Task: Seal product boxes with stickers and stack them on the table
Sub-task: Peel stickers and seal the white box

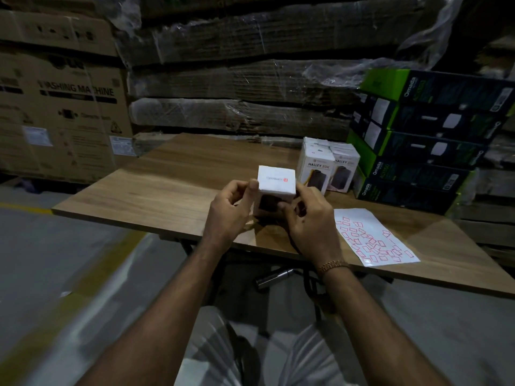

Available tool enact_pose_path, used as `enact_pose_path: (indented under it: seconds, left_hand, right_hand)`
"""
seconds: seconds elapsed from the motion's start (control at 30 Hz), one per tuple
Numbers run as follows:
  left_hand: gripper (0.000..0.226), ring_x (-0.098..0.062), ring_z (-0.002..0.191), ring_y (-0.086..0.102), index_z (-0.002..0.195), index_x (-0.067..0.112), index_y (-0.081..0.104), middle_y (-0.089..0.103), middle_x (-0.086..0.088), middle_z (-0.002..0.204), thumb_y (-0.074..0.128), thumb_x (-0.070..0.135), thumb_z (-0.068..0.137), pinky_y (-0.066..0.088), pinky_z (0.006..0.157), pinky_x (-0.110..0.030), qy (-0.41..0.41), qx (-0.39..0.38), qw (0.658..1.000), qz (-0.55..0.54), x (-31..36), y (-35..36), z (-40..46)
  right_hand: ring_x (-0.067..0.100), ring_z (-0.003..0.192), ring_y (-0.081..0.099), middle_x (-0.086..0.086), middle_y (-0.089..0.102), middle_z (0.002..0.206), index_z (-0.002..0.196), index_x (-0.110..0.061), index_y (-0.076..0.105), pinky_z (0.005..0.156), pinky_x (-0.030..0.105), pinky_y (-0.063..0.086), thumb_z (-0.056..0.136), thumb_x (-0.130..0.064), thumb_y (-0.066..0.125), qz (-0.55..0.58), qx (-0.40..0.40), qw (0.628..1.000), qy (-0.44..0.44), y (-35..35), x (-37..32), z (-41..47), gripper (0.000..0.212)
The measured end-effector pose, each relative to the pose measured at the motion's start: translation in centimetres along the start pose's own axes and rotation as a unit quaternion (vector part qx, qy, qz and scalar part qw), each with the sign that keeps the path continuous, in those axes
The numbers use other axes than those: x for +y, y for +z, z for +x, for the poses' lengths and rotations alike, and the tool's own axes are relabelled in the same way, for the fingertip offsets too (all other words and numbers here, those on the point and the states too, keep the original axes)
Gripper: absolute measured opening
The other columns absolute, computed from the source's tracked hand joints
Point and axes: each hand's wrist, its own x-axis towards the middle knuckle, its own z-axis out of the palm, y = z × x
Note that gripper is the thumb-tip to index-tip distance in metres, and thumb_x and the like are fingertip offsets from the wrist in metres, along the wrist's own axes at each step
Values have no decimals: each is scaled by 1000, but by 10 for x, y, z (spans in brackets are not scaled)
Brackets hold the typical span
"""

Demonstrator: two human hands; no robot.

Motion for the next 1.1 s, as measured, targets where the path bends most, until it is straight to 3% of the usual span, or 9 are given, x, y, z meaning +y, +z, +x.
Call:
enact_pose_path:
  seconds: [0.1,0.27,0.47,0.63,0.8,0.9,1.0,1.1]
  left_hand:
    - [81,-15,112,74,126,34,69,76,6,121,57,96,75,67,84,-46,10,-16,1000,9,2,0,-2]
    - [68,3,113,69,132,27,66,73,12,122,76,69,79,63,94,-32,40,-8,997,59,0,2,0]
    - [63,-2,115,68,137,26,63,72,11,125,78,58,85,61,93,-27,37,-11,993,109,-1,5,3]
    - [54,-7,118,66,140,27,61,70,8,131,76,50,94,53,84,-17,42,-3,988,151,-1,11,2]
    - [63,-4,121,62,146,24,58,67,9,137,82,42,91,55,85,-18,57,11,982,181,-5,12,3]
    - [81,-3,125,61,150,25,53,64,10,141,88,48,80,60,94,-28,72,9,983,168,-9,10,4]
    - [100,-3,126,60,151,28,50,59,8,143,89,65,67,58,92,-27,80,35,987,137,-9,9,2]
    - [82,-12,112,61,136,20,55,59,-3,126,79,74,79,54,91,-25,148,166,967,125,-6,15,-10]
  right_hand:
    - [11,101,63,4,71,122,143,-12,63,81,33,59,105,-42,64,-2,18,1000,2,-2,-2,0,49]
    - [13,98,67,5,75,117,138,-10,68,82,33,59,102,-53,61,-27,16,999,11,0,0,0,56]
    - [11,97,66,2,75,116,142,-15,65,81,35,60,101,-59,58,-54,2,998,30,2,0,2,61]
    - [9,99,66,0,76,118,142,-18,66,83,36,61,99,-62,57,-49,-7,997,50,2,2,3,62]
    - [10,98,66,-1,75,120,141,-19,66,83,39,61,97,-63,59,-37,-12,998,54,2,1,2,63]
    - [11,90,66,0,75,118,142,-18,65,81,39,61,97,-60,65,-32,-9,998,50,1,-1,2,61]
    - [12,95,67,2,73,123,142,-17,62,84,38,61,97,-64,60,-18,7,997,69,-2,-4,0,65]
    - [10,100,66,-4,71,119,135,-20,63,83,41,62,100,-68,54,16,29,994,107,-3,-3,-1,60]
